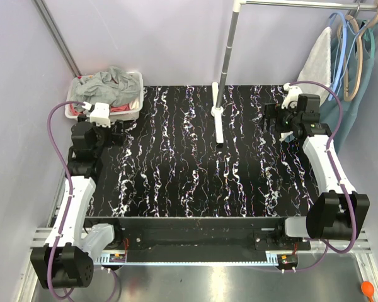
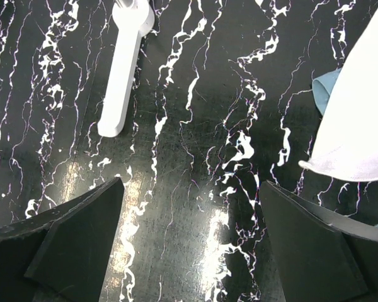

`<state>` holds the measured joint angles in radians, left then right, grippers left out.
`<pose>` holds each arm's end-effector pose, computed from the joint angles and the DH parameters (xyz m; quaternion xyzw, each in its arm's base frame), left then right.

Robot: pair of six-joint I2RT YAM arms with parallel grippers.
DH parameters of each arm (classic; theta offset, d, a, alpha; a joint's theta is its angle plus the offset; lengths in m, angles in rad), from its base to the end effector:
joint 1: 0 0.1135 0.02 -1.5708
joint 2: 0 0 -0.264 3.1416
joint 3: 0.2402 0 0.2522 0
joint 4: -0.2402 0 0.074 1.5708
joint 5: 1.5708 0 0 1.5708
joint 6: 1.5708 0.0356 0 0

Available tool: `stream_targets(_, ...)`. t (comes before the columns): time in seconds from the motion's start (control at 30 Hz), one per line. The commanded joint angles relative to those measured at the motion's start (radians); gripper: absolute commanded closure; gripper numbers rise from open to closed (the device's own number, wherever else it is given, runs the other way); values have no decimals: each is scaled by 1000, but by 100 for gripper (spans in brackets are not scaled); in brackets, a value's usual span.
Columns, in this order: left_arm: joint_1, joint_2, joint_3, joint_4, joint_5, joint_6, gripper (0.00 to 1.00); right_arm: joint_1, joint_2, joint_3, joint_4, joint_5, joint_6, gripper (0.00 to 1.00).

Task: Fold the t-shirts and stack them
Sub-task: Grab the tshirt from the pile

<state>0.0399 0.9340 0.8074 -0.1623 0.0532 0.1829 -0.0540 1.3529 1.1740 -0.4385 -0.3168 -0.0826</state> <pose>0.2185 0.0068 0.3231 0.0731 0.7981 0.0453 0.5964 0.3027 -0.0053 0.3243 -0.0849 0.8763 0.1089 0.4616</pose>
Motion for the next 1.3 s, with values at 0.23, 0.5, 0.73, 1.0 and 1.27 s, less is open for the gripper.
stream_targets(0.23, -12, 87, 68, 110, -226, 134, 1, 2, -2, 6, 6, 106, -19, 0)
stream_targets(0.5, -11, 323, 295, 17, -219, 422, 1, 2, 57, 26, -29, 97, -25, 0)
stream_targets(0.73, 109, 692, 761, -199, -92, 495, 1, 2, 49, 13, -32, 56, -43, 1)
stream_targets(1.0, 161, 1000, 1058, -307, 9, 495, 13, 2, 71, 9, -35, 56, -62, 0)
stream_targets(1.27, 187, 1169, 1179, -273, 74, 472, 16, 2, 110, 6, -40, 64, -74, 0)
